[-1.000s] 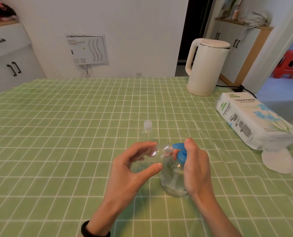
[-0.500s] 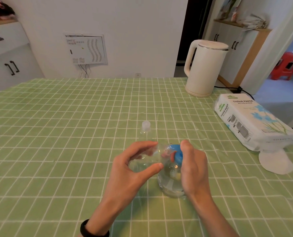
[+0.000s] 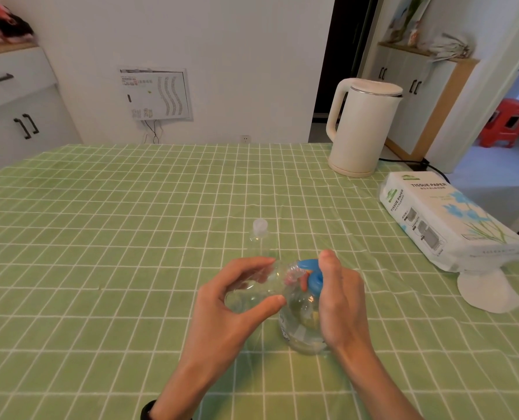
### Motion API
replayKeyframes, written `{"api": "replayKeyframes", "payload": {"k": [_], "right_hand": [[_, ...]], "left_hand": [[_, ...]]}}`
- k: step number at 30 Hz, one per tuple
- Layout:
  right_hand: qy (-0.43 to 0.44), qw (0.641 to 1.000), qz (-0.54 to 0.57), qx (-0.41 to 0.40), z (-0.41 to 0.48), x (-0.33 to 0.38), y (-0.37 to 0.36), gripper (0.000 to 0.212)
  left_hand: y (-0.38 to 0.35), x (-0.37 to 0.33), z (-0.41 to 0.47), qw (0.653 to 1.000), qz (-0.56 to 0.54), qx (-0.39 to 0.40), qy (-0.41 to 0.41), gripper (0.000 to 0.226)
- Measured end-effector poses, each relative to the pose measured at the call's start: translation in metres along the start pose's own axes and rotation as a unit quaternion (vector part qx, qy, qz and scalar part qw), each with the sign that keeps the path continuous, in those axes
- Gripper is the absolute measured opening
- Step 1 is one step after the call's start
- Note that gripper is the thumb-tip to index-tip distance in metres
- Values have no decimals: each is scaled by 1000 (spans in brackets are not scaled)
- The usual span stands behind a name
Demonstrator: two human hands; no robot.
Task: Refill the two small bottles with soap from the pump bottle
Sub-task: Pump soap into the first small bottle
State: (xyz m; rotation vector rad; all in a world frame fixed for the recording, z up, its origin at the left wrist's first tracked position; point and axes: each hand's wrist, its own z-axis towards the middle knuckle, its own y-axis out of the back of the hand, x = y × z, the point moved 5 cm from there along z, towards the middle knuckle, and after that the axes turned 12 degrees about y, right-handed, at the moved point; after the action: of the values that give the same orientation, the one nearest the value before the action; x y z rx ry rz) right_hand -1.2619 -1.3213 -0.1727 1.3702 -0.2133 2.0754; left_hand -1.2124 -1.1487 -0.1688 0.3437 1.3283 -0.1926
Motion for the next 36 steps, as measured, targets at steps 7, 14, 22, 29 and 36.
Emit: {"api": "replayKeyframes", "payload": {"k": [7,14,22,29,36], "right_hand": [[22,999,24,8,1,2,0,60],[27,999,26,8,1,2,0,58],[14,1000,5,7,0,2,-2,66],[15,1000,19,9,0,1,-1,56],[20,1000,4,0,0,4,0,62]], "left_hand": [[2,0,0,1000,-2,0,-1,45],[3,-1,0,1000,8,-1,-4,45],[7,0,0,1000,13,-4,-4,46],[10,-2,1,1000,25,-4,3,46],[10,-3,3,999,41,3,6,46]]}}
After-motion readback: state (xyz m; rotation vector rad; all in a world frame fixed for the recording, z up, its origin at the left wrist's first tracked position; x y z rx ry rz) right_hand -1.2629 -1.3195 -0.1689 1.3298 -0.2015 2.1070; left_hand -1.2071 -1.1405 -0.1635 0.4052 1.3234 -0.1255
